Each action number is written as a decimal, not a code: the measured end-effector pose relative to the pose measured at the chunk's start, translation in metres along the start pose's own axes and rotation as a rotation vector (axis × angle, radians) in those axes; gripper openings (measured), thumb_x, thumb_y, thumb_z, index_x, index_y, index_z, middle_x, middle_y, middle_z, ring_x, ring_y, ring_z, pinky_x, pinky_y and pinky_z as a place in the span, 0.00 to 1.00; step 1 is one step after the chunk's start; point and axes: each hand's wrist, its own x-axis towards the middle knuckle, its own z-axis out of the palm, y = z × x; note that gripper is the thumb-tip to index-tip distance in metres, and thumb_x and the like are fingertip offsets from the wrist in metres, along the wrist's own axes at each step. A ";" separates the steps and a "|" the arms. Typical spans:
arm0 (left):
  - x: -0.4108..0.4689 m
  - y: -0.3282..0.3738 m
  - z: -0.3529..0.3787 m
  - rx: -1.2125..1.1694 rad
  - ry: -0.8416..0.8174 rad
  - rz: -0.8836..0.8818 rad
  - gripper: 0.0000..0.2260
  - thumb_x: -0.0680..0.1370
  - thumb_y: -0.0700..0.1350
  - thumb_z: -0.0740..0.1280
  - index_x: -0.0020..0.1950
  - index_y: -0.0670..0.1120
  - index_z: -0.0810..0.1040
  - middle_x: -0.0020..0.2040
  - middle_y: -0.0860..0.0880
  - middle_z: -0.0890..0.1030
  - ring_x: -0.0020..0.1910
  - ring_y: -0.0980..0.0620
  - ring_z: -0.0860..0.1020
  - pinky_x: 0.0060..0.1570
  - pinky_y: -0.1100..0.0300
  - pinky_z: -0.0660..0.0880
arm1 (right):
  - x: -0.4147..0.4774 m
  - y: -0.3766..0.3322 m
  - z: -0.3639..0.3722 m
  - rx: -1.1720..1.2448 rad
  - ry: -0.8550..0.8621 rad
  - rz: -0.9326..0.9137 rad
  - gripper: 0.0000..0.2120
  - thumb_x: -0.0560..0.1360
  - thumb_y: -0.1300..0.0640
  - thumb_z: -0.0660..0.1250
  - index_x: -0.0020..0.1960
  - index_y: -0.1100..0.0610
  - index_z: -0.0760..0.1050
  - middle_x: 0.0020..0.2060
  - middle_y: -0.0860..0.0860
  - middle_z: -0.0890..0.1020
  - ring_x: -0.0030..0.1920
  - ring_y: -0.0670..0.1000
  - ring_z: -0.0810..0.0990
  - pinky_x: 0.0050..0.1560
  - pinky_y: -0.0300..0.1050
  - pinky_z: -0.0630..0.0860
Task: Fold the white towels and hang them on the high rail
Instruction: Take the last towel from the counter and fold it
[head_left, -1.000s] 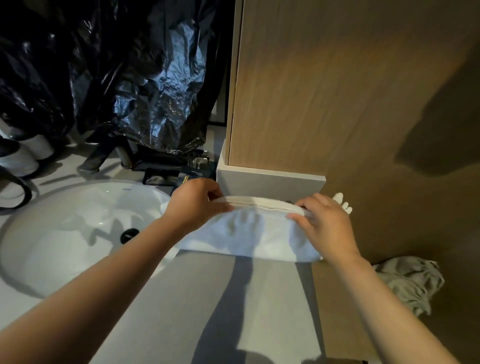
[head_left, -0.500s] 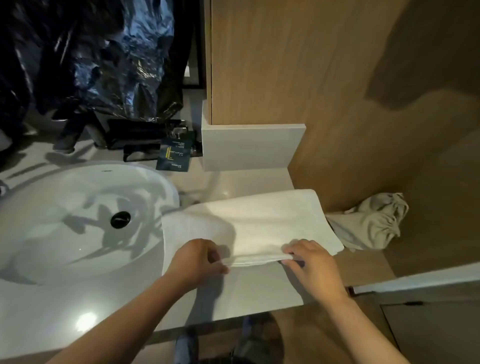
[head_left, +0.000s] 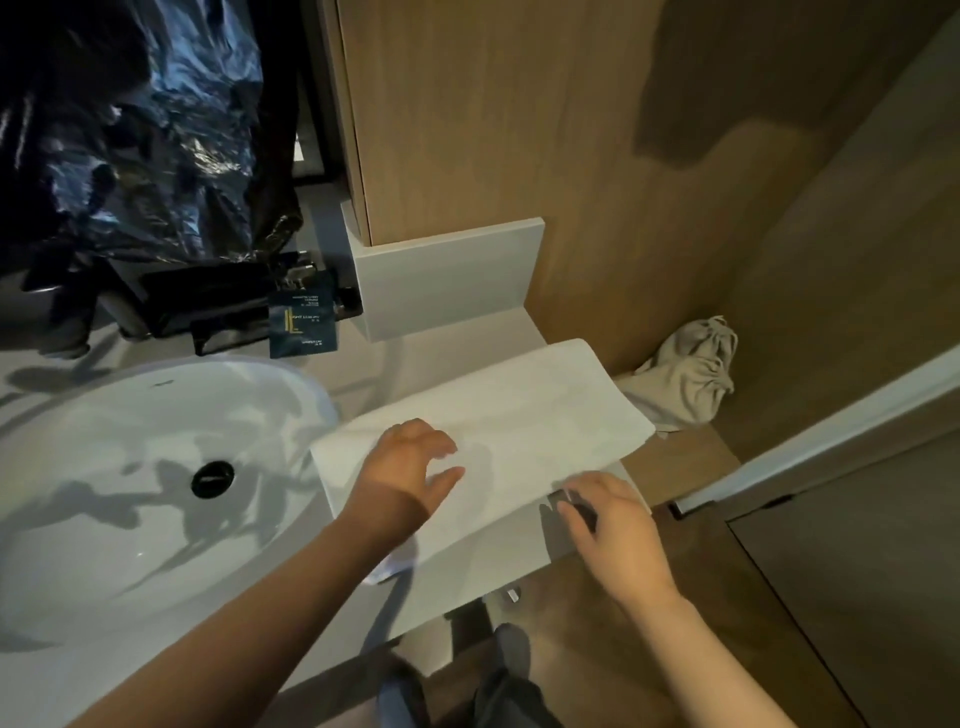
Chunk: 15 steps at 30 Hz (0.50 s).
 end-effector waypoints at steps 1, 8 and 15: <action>0.005 -0.001 0.003 0.073 0.000 0.032 0.15 0.78 0.52 0.67 0.62 0.48 0.79 0.61 0.49 0.78 0.60 0.49 0.73 0.63 0.61 0.65 | 0.006 -0.005 0.000 -0.008 0.001 -0.006 0.13 0.80 0.53 0.65 0.64 0.51 0.78 0.63 0.48 0.77 0.64 0.49 0.74 0.64 0.40 0.69; -0.009 -0.014 0.053 0.400 -0.186 -0.064 0.34 0.78 0.66 0.55 0.80 0.53 0.51 0.80 0.45 0.46 0.78 0.39 0.42 0.74 0.37 0.42 | 0.077 -0.020 0.017 -0.176 -0.169 -0.029 0.25 0.83 0.43 0.54 0.78 0.44 0.55 0.80 0.48 0.52 0.80 0.55 0.45 0.77 0.55 0.41; -0.017 -0.030 0.048 0.348 -0.295 -0.404 0.54 0.58 0.84 0.43 0.72 0.57 0.23 0.71 0.50 0.20 0.68 0.37 0.21 0.67 0.26 0.37 | 0.108 0.008 0.050 -0.411 -0.348 -0.163 0.35 0.76 0.28 0.37 0.77 0.40 0.31 0.77 0.46 0.31 0.76 0.58 0.28 0.72 0.64 0.29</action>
